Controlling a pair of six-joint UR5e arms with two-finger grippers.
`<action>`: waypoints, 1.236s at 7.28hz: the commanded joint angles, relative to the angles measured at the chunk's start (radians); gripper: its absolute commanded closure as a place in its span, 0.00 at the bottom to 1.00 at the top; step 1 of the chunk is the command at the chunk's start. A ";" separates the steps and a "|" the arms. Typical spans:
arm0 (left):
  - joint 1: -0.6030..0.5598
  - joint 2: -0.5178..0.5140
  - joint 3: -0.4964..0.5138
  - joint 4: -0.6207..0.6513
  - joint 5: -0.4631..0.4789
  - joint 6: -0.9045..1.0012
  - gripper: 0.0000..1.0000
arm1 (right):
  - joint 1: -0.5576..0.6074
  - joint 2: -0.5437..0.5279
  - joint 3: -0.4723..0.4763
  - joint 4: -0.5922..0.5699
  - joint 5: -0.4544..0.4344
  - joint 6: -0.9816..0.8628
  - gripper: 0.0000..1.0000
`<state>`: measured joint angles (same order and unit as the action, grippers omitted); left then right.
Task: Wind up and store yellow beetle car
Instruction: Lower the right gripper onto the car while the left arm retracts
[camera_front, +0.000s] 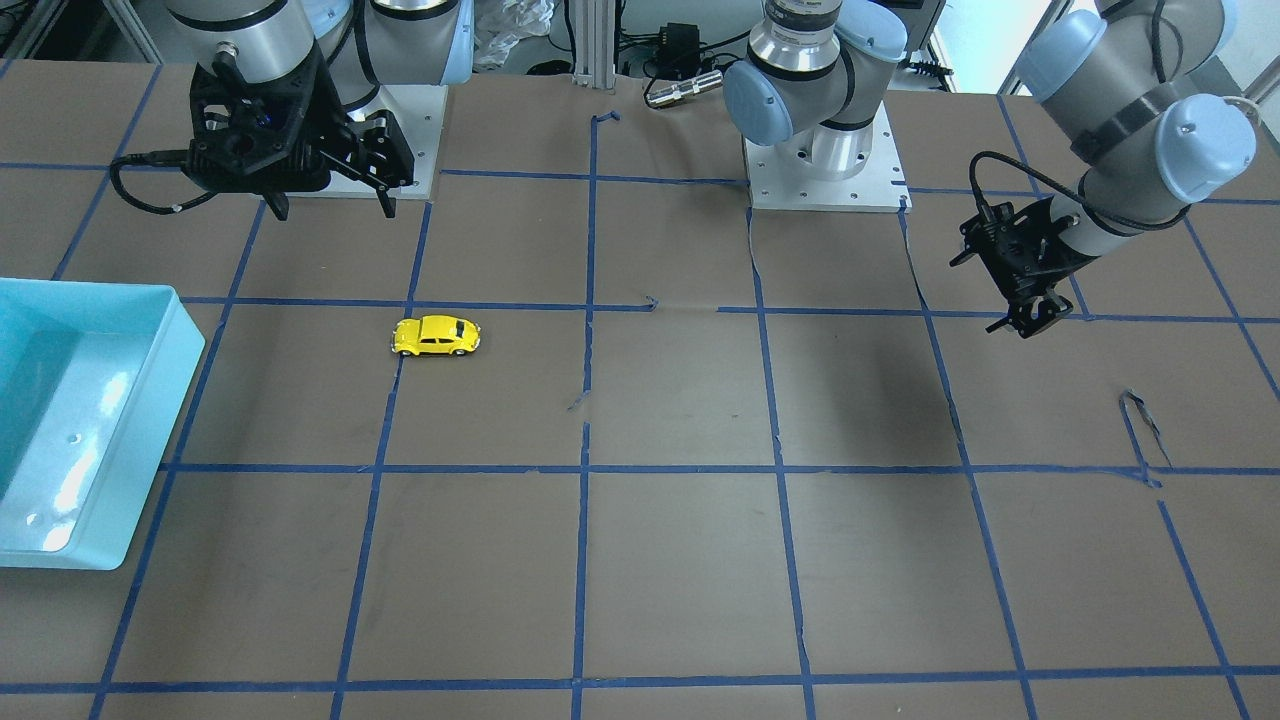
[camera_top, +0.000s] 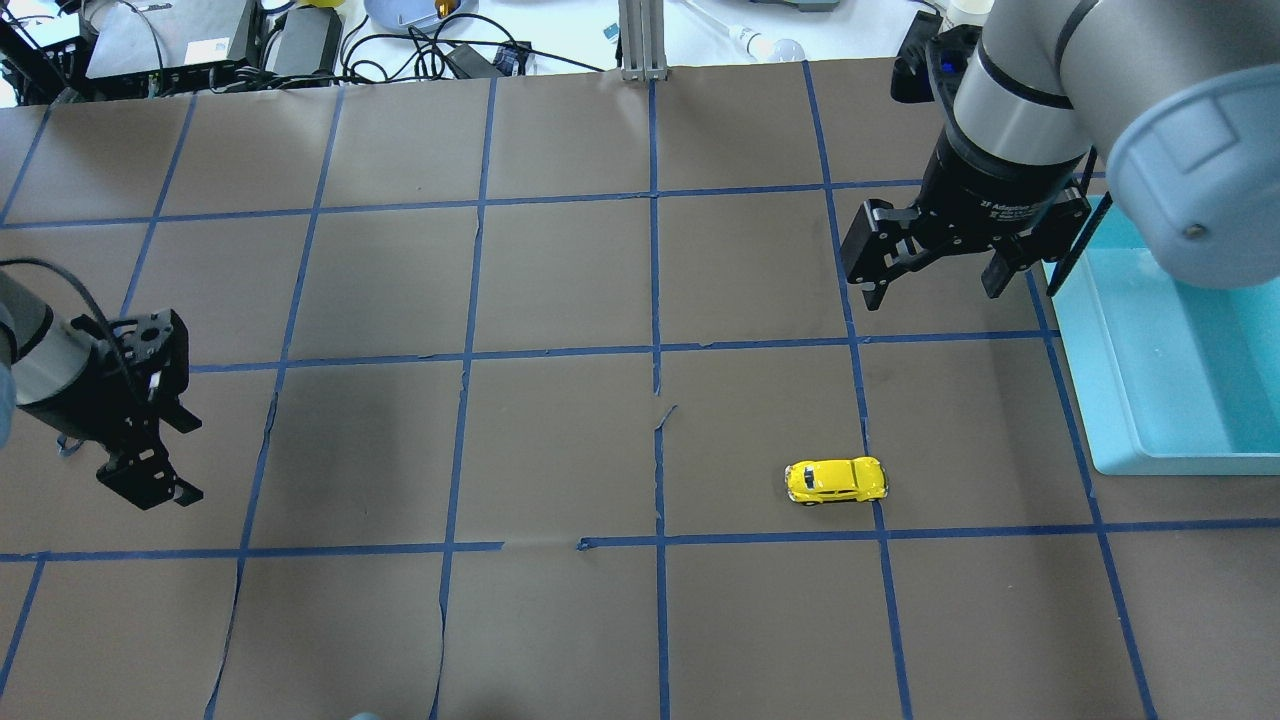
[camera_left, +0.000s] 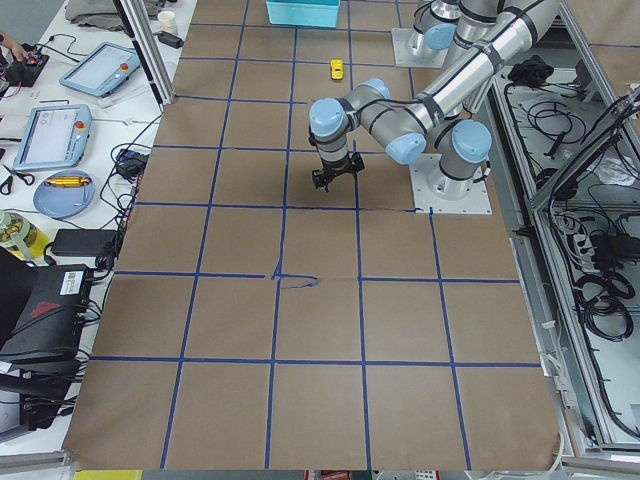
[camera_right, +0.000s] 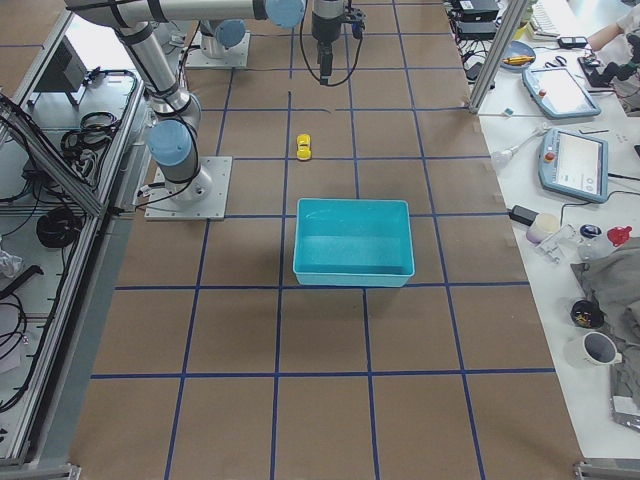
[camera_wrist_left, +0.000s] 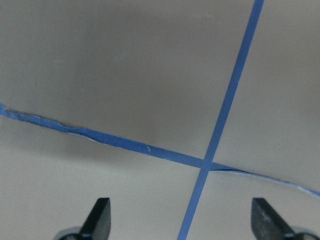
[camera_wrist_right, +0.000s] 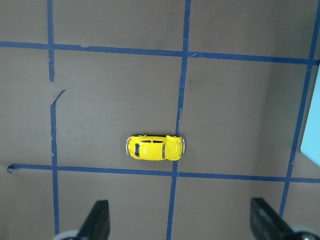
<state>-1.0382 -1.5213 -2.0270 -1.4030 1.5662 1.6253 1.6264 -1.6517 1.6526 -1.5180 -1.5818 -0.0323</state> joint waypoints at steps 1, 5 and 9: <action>-0.205 0.018 0.231 -0.250 -0.051 -0.475 0.00 | 0.000 0.006 0.009 0.001 0.003 -0.081 0.00; -0.468 0.075 0.376 -0.309 -0.034 -1.122 0.00 | 0.001 0.009 0.163 -0.134 0.000 -0.572 0.00; -0.617 0.043 0.430 -0.287 -0.037 -1.582 0.00 | 0.004 0.010 0.460 -0.400 0.006 -0.989 0.00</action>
<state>-1.6148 -1.4740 -1.5991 -1.7002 1.5266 0.1184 1.6292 -1.6413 2.0089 -1.8261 -1.5786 -0.9251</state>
